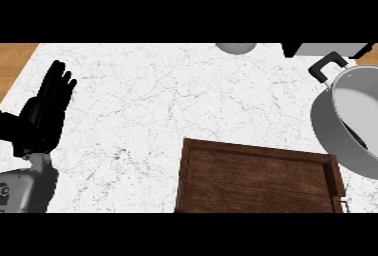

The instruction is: Pick the eggplant from the tray and place it in the pot

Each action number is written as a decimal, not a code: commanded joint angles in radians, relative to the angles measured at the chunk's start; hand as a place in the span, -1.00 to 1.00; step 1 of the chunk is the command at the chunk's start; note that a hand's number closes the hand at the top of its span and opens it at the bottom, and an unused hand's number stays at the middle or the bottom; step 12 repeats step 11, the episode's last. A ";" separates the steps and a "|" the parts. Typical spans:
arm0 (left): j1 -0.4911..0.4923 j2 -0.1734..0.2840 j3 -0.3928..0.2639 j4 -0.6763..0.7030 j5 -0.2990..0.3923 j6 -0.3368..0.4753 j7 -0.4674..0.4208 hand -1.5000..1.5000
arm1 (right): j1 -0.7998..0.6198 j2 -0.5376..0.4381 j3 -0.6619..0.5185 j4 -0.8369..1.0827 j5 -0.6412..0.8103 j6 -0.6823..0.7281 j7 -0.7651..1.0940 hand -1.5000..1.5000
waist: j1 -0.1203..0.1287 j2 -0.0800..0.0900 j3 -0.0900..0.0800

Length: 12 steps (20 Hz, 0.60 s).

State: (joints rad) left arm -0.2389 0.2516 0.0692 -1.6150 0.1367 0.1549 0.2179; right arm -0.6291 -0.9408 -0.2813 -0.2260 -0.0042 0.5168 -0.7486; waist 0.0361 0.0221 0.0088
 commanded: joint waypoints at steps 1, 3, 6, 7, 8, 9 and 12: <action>-0.003 -0.019 -0.003 0.035 0.002 -0.004 -0.032 0.00 | 0.019 -0.040 -0.005 0.012 -0.008 0.190 -0.098 -1.00 | 0.000 0.006 0.001; 0.002 -0.015 -0.018 -0.005 -0.003 -0.006 -0.006 0.00 | 0.032 -0.046 -0.011 0.004 -0.017 0.192 -0.107 -1.00 | 0.005 0.002 0.003; -0.029 -0.030 -0.025 0.018 -0.033 0.033 0.002 0.00 | 0.047 -0.068 -0.004 -0.013 -0.015 0.211 -0.107 -1.00 | -0.010 0.003 0.003; 0.017 -0.018 -0.018 -0.020 -0.015 0.009 -0.006 0.00 | 0.053 -0.074 -0.009 -0.010 -0.020 0.198 -0.098 -1.00 | 0.013 0.001 0.005; 0.013 -0.014 -0.021 -0.012 -0.027 0.011 -0.008 0.00 | 0.099 -0.051 0.001 -0.019 -0.013 0.197 -0.146 -1.00 | -0.003 0.001 0.006; 0.013 -0.029 -0.014 0.013 -0.015 0.012 -0.031 0.00 | 0.066 -0.070 -0.003 -0.024 -0.021 0.212 -0.108 -1.00 | 0.004 0.006 0.004; 0.012 -0.021 -0.015 0.003 -0.021 0.013 -0.014 0.00 | 0.079 -0.059 -0.002 -0.027 -0.021 0.188 -0.112 -1.00 | 0.010 0.004 0.005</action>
